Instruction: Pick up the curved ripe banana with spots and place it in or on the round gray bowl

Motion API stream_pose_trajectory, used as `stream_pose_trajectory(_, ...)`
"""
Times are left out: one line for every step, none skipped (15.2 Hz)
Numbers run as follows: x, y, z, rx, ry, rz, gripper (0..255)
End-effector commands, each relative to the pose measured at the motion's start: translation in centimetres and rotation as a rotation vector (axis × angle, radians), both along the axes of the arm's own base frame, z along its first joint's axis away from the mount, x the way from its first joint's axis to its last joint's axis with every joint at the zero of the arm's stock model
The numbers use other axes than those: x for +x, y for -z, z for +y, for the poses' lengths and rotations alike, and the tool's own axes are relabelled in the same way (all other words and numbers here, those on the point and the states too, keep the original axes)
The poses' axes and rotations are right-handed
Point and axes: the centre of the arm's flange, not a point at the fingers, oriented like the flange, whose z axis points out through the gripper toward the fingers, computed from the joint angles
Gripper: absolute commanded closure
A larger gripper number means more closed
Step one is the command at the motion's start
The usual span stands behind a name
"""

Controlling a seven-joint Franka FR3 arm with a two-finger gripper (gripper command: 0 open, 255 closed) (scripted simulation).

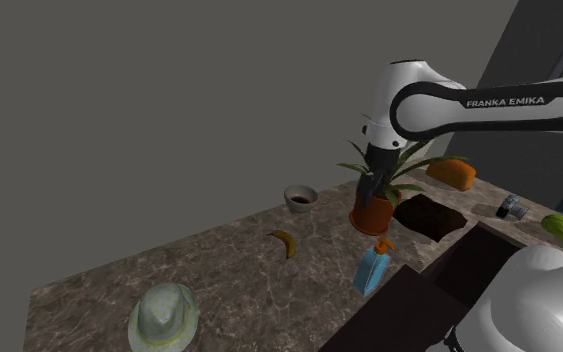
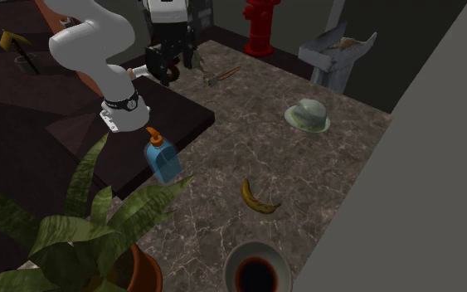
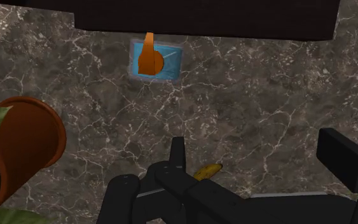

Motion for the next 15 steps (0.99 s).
stream_pose_trajectory(1.4, 1.7, 0.0, 0.001, 0.008, -0.007, 0)
stream_pose_trajectory(2.2, 2.8, 0.0, 0.002, 0.012, -0.009, 0)
stream_pose_trajectory(3.0, 3.8, 0.0, 0.002, 0.016, -0.012, 0)
stream_pose_trajectory(3.8, 4.8, 0.0, 0.003, 0.020, -0.014, 0)
stream_pose_trajectory(4.6, 5.8, 0.0, 0.004, 0.024, -0.016, 0)
stream_pose_trajectory(5.4, 6.8, 0.0, 0.004, 0.028, -0.019, 0)
stream_pose_trajectory(6.2, 7.9, 0.0, 0.005, 0.031, -0.021, 0)
stream_pose_trajectory(7.0, 8.9, -0.1, 0.005, 0.035, -0.023, 0)
stream_pose_trajectory(7.8, 9.9, -0.1, 0.006, 0.039, -0.025, 0)
stream_pose_trajectory(8.7, 10.9, -0.1, 0.007, 0.043, -0.028, 0)
stream_pose_trajectory(9.5, 11.9, -0.1, 0.007, 0.047, -0.030, 0)
stream_pose_trajectory(10.3, 12.9, -0.2, 0.008, 0.051, -0.032, 0)
stream_pose_trajectory(11.1, 13.9, -0.2, 0.008, 0.055, -0.035, 0)
stream_pose_trajectory(11.9, 14.9, -0.2, 0.009, 0.059, -0.037, 0)
stream_pose_trajectory(12.7, 15.9, -0.3, 0.010, 0.063, -0.039, 0)
